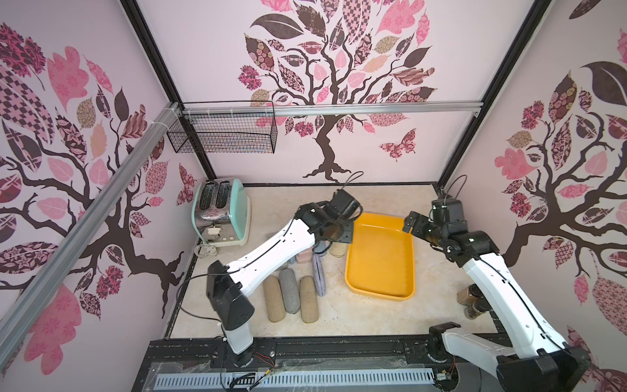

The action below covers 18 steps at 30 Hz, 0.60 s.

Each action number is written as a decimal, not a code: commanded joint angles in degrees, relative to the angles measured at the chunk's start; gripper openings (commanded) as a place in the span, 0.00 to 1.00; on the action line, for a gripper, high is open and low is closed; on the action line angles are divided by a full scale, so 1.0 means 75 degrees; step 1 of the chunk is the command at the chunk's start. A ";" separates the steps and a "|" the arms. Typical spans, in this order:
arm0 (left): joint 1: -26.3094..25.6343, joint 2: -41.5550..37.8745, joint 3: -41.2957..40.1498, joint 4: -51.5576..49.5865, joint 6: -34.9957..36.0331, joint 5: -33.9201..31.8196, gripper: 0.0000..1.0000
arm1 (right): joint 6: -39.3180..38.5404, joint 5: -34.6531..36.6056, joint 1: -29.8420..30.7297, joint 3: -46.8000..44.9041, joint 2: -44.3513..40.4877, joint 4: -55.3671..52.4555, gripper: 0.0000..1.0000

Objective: Put the glasses cases into the storage boxes
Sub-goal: Pick up the glasses case, then place the glasses case in the storage box.

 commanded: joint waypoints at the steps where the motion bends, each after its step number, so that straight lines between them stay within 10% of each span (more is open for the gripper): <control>1: -0.0440 0.1216 0.0738 0.0100 0.0167 0.0497 0.47 | -0.0107 0.0229 -0.0126 0.0342 -0.0186 -0.0751 0.99; 18: -0.0739 0.2677 -0.0427 0.1043 0.0067 0.0623 0.53 | 0.0133 -0.0252 -0.0129 -0.0094 -0.0263 -0.0652 1.00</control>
